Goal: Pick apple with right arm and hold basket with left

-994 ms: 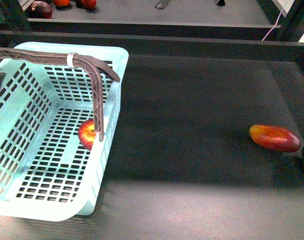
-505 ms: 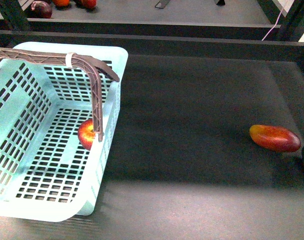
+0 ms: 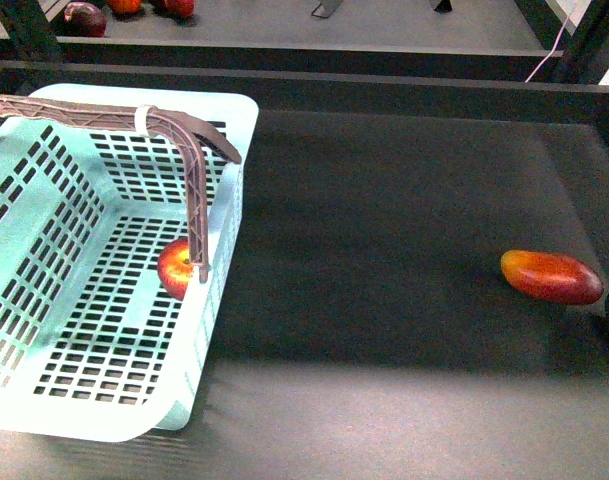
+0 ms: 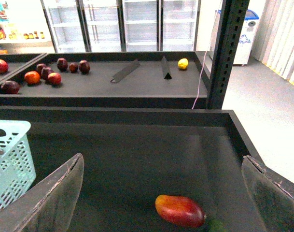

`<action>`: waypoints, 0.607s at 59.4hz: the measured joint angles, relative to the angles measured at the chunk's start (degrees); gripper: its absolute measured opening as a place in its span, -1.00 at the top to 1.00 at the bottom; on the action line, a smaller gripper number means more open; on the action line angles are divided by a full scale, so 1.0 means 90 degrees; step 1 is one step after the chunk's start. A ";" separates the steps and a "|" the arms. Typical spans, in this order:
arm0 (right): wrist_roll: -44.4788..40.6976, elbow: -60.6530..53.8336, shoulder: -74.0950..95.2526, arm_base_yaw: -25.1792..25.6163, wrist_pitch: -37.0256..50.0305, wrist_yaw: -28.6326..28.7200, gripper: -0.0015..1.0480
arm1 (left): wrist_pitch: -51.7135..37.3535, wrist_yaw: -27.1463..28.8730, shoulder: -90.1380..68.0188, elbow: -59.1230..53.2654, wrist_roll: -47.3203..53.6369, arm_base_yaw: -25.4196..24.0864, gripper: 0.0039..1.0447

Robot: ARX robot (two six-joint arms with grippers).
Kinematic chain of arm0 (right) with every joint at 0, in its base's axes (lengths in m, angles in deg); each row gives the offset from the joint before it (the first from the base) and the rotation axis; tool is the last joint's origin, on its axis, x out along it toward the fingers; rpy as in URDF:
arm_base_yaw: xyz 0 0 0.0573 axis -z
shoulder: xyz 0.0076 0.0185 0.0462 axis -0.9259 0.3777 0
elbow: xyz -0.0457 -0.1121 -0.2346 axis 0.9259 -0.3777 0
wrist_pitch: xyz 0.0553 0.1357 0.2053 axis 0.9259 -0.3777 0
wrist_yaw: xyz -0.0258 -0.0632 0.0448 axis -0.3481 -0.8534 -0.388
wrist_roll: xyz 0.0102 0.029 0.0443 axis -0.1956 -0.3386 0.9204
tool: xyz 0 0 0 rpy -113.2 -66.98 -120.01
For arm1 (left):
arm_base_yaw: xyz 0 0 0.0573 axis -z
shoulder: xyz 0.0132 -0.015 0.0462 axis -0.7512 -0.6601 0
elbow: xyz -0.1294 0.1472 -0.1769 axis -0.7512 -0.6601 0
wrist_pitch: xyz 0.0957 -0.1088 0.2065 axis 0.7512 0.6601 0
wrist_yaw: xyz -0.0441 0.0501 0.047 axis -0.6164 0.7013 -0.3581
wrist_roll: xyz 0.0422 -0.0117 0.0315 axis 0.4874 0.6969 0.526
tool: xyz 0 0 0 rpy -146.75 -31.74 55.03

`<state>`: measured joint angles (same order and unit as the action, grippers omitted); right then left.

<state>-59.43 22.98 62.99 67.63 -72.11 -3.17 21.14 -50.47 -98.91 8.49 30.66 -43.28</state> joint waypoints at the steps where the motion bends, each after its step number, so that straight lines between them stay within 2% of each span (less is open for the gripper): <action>1: 0.0000 0.0000 -0.0002 0.0000 0.0000 0.0000 -0.83 | 0.0044 -0.0027 0.0080 -0.0039 0.0005 -0.0019 0.95; 4: 0.0000 0.0000 0.0000 0.0000 0.0000 0.0000 -0.83 | 0.0172 -0.0078 0.0296 -0.0136 0.0017 -0.0070 0.95; 6: 0.0000 0.0000 -0.0002 0.0000 0.0000 0.0000 -0.83 | 0.0313 -0.0449 0.0527 -0.0221 0.0034 -0.0294 0.95; 13: 0.0000 0.0000 -0.0002 0.0000 0.0000 -0.0002 -0.83 | 0.0124 -0.0537 0.0726 -0.0515 0.0041 -0.0573 0.95; 36: 0.0000 0.0000 -0.0002 0.0000 0.0000 0.0000 -0.83 | 0.1783 -0.0583 0.2606 -0.0750 0.0061 -0.0580 0.95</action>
<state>-59.43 22.98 62.97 67.63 -72.11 -3.17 37.18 -55.72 -75.45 1.73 31.21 -48.50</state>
